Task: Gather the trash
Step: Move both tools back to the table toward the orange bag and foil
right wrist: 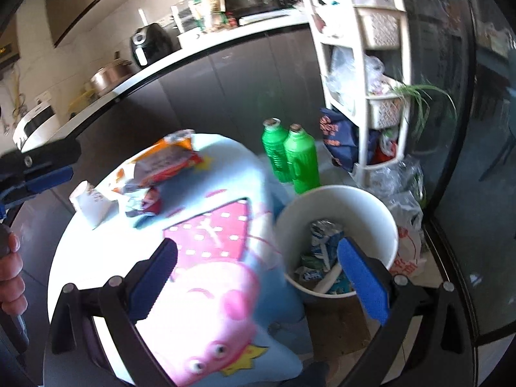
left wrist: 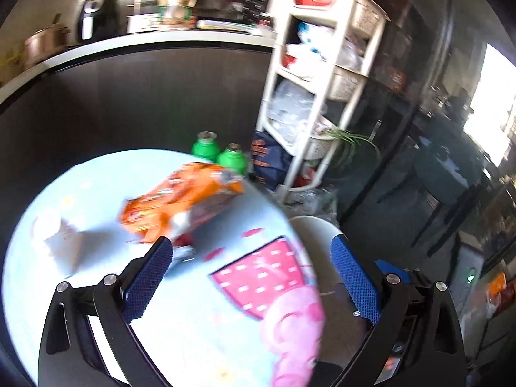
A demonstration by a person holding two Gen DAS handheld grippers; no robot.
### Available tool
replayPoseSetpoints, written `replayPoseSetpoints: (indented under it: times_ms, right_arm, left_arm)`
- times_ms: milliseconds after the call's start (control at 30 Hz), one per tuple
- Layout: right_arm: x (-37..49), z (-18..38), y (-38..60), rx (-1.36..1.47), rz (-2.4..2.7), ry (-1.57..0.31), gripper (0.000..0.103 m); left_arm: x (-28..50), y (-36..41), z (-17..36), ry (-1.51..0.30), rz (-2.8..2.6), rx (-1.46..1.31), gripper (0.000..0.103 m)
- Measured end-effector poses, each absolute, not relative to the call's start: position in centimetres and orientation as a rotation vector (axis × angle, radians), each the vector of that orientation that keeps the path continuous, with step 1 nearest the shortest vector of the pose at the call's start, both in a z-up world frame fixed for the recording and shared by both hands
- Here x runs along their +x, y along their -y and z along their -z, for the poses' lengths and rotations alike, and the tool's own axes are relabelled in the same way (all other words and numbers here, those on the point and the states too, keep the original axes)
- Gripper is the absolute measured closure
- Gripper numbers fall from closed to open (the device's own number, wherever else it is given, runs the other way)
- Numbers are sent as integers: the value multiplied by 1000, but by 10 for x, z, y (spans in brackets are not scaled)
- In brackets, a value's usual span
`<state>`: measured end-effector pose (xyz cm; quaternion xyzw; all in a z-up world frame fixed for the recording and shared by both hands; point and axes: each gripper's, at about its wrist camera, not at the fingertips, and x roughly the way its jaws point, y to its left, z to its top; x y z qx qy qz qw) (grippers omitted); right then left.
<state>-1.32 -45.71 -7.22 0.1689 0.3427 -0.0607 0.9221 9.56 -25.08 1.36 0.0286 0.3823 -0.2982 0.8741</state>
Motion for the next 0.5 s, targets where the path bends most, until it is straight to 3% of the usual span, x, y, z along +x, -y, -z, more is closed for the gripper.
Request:
replayPoseSetpoints:
  times_ms: [500]
  right_arm:
    - [33, 49, 327, 204, -97, -784, 3]
  left_arm:
    - [102, 57, 19, -891, 333, -89, 8]
